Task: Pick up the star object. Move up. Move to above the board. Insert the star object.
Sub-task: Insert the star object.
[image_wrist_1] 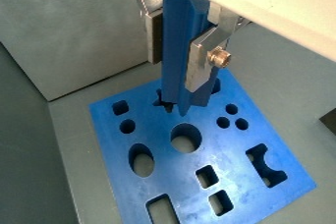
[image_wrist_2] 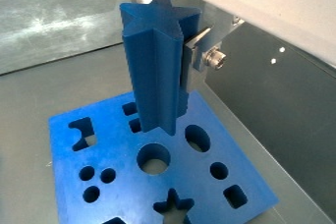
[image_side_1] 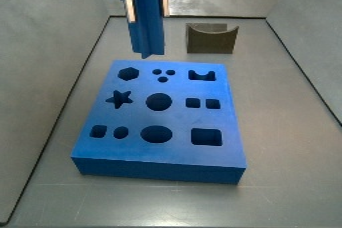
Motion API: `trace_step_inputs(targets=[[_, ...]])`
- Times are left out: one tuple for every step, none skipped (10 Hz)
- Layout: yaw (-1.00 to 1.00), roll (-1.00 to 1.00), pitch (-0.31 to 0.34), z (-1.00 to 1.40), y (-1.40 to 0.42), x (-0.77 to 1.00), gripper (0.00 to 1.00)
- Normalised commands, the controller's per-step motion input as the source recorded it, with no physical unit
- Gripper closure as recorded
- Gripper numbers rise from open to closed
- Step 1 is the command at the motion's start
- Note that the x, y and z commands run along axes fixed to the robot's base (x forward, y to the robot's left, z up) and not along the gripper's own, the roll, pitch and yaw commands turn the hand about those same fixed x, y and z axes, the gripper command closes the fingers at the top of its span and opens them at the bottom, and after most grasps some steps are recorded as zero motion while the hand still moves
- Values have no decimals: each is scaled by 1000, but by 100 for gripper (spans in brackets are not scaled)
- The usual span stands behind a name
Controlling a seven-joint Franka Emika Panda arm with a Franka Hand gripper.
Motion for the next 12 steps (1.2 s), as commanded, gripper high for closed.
trace_step_inputs(targets=[[-511, 49, 0, -163, 166, -729, 100], [-326, 0, 0, 0, 0, -309, 100], [117, 111, -17, -106, -80, 0, 100], [854, 366, -277, -260, 0, 0, 100], [809, 314, -420, -283, 0, 0, 100], [31, 29, 0, 0, -51, 0, 100], [17, 0, 0, -14, 14, 0, 100], [757, 360, -80, -497, 0, 0, 100], [937, 343, -117, -614, 23, -14, 100], [771, 391, -229, -649, 3, 0, 100], [37, 3, 0, 0, 0, 0, 100], [0, 0, 0, -54, -34, 20, 100]])
